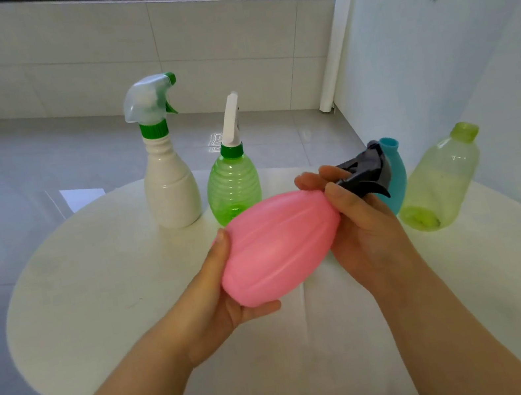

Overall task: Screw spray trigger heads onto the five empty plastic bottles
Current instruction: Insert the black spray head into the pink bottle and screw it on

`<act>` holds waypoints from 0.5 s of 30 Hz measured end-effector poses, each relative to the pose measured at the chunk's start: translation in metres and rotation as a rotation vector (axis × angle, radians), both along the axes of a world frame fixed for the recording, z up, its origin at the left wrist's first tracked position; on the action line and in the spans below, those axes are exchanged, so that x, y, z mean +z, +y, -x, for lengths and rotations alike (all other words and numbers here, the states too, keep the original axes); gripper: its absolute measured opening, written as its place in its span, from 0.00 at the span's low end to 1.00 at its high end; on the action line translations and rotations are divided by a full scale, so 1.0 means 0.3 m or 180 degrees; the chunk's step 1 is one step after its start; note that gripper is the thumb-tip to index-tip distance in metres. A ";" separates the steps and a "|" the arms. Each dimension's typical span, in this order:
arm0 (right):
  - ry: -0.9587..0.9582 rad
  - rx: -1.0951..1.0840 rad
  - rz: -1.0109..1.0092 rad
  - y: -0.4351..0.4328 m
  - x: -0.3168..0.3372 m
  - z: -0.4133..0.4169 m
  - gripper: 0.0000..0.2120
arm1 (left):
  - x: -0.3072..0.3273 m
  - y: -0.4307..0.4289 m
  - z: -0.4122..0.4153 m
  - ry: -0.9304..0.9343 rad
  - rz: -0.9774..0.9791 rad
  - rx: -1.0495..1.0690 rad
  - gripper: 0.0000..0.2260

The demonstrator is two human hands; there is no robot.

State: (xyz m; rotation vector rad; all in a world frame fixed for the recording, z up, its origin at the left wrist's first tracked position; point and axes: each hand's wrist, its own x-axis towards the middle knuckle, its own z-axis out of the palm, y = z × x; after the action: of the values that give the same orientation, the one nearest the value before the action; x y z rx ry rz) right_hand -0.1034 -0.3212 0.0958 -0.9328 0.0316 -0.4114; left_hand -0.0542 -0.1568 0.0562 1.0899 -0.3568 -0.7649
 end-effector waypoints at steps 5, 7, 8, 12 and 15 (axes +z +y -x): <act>0.0548 -0.0350 -0.0240 0.005 -0.022 -0.017 0.03 | -0.015 0.008 0.003 -0.1705 -0.0656 0.0932 0.34; 0.0764 -0.0504 -0.0428 0.013 -0.038 -0.025 0.04 | -0.038 0.003 0.014 -0.2759 -0.0876 0.1197 0.37; 0.0798 -0.0492 -0.0439 0.014 -0.041 -0.026 0.04 | -0.049 0.001 0.017 -0.2944 -0.0889 0.1236 0.38; 0.0459 0.0075 -0.0371 0.009 -0.010 -0.013 0.11 | -0.029 0.002 0.007 -0.2365 -0.0740 0.1272 0.37; 0.0330 -0.0046 -0.0093 0.016 -0.002 -0.011 0.08 | -0.024 0.002 0.006 -0.2094 -0.0688 0.1206 0.36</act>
State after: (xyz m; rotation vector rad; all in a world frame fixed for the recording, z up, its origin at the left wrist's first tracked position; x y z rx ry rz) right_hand -0.1001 -0.3164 0.0950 -0.9248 0.1386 -0.3748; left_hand -0.0560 -0.1564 0.0490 1.5514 -0.6065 -0.0892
